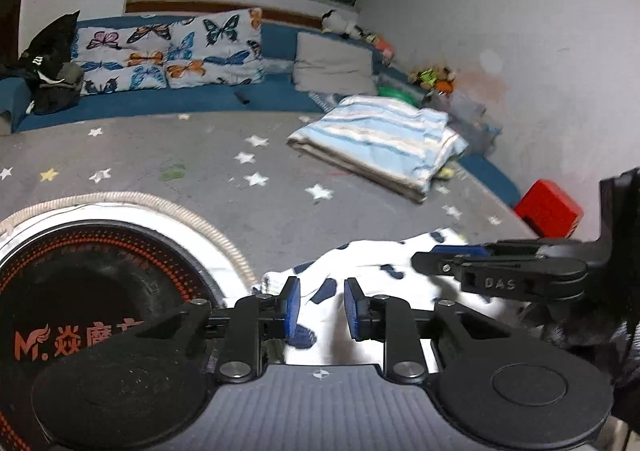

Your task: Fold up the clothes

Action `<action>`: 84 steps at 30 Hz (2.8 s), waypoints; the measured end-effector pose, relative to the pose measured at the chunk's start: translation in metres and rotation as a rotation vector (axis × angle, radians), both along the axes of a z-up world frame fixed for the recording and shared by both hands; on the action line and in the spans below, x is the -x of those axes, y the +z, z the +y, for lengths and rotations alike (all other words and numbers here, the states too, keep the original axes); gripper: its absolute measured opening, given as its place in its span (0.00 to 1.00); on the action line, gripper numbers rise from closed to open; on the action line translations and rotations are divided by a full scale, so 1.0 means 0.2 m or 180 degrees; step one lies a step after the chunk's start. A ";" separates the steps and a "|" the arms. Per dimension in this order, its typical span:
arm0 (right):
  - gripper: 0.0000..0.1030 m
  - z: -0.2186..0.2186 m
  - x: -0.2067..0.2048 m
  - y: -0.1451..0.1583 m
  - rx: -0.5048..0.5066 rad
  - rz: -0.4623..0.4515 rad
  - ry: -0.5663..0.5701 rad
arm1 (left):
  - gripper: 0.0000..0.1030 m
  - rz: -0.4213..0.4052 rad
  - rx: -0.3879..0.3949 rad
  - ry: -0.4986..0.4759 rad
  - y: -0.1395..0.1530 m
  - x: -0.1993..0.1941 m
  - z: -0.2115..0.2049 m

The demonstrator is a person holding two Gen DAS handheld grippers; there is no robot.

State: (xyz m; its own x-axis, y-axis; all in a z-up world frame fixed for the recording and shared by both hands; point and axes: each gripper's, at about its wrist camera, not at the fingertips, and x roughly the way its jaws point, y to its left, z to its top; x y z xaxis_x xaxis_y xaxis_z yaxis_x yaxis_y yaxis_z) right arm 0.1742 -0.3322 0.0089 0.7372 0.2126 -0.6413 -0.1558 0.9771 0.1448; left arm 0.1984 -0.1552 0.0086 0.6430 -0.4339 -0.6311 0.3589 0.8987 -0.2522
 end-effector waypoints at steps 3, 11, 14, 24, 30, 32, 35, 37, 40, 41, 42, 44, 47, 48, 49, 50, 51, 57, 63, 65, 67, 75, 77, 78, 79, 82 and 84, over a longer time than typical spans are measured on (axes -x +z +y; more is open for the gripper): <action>0.29 0.01 0.00 0.00 0.0010 0.0005 0.0024 | 0.24 0.0019 0.0051 0.0012 -0.01 -0.01 0.02; 0.36 0.02 0.06 0.02 0.0051 0.0001 0.0119 | 0.24 -0.0074 0.0103 -0.0150 0.06 0.13 0.00; 0.36 0.02 0.21 0.04 0.0081 -0.0016 0.0180 | 0.24 -0.0110 0.0059 -0.0253 0.07 0.20 -0.01; 0.37 0.02 0.56 -0.05 0.0391 0.0044 0.0092 | 0.24 -0.0045 -0.0039 -0.0231 0.01 0.24 0.00; 0.52 0.01 0.70 -0.02 0.0405 -0.0096 0.0012 | 0.33 -0.0088 0.0017 -0.0288 0.06 0.31 0.02; 0.54 0.02 0.73 0.00 0.0370 -0.0169 0.0013 | 0.40 -0.0099 0.0026 -0.0306 0.07 0.35 0.03; 0.67 0.06 0.78 0.00 0.0346 -0.0259 -0.0002 | 0.46 -0.0104 0.0068 -0.0339 0.08 0.42 0.05; 0.73 0.09 0.80 0.00 0.0337 -0.0304 -0.0006 | 0.52 -0.0128 0.0065 -0.0358 0.08 0.47 0.07; 0.85 0.14 0.83 -0.01 0.0305 -0.0362 0.0000 | 0.61 -0.0167 0.0040 -0.0362 0.09 0.53 0.10; 0.87 0.15 0.84 -0.01 0.0292 -0.0378 -0.0001 | 0.66 -0.0181 0.0026 -0.0351 0.09 0.55 0.11; 0.91 0.16 0.85 -0.01 0.0281 -0.0394 -0.0007 | 0.69 -0.0198 0.0017 -0.0343 0.09 0.57 0.12; 0.97 0.19 0.87 -0.01 0.0266 -0.0426 -0.0032 | 0.74 -0.0219 0.0014 -0.0330 0.09 0.60 0.15; 1.00 0.23 0.89 -0.02 0.0281 -0.0463 -0.0067 | 0.85 -0.0264 -0.0009 -0.0320 0.08 0.65 0.18; 1.00 0.24 0.90 -0.02 0.0292 -0.0483 -0.0083 | 0.89 -0.0290 -0.0024 -0.0311 0.08 0.66 0.19; 1.00 0.25 0.91 -0.03 0.0298 -0.0500 -0.0096 | 0.90 -0.0308 -0.0027 -0.0308 0.08 0.68 0.20; 1.00 0.26 0.91 -0.03 0.0301 -0.0514 -0.0109 | 0.94 -0.0324 -0.0028 -0.0307 0.08 0.69 0.21; 1.00 0.27 0.92 -0.02 0.0302 -0.0529 -0.0131 | 0.97 -0.0333 -0.0022 -0.0305 0.08 0.70 0.22; 1.00 0.34 0.97 -0.03 0.0404 -0.0585 -0.0217 | 1.00 -0.0398 -0.0014 -0.0340 0.06 0.78 0.25; 1.00 0.36 1.00 -0.03 0.0432 -0.0617 -0.0254 | 1.00 -0.0375 -0.0004 -0.0348 0.05 0.83 0.27; 1.00 0.37 1.01 -0.03 0.0416 -0.0628 -0.0277 | 1.00 -0.0366 0.0003 -0.0350 0.04 0.85 0.27; 1.00 0.37 1.02 -0.03 0.0399 -0.0621 -0.0298 | 1.00 -0.0359 0.0008 -0.0354 0.04 0.86 0.27; 1.00 0.38 1.04 -0.05 0.0309 -0.0584 -0.0458 | 1.00 -0.0308 0.0012 -0.0346 0.01 0.91 0.29; 1.00 0.37 1.05 -0.05 0.0285 -0.0578 -0.0507 | 1.00 -0.0298 0.0023 -0.0340 0.00 0.92 0.29; 1.00 0.37 1.05 -0.05 0.0269 -0.0574 -0.0525 | 1.00 -0.0300 0.0022 -0.0342 0.00 0.92 0.29; 1.00 0.37 1.06 -0.05 0.0253 -0.0569 -0.0538 | 1.00 -0.0303 0.0020 -0.0344 0.00 0.93 0.30; 1.00 0.38 1.06 -0.05 0.0244 -0.0562 -0.0573 | 1.00 -0.0322 0.0001 -0.0347 0.00 0.94 0.29; 1.00 0.38 1.07 -0.06 0.0230 -0.0552 -0.0582 | 1.00 -0.0329 -0.0003 -0.0352 0.00 0.95 0.29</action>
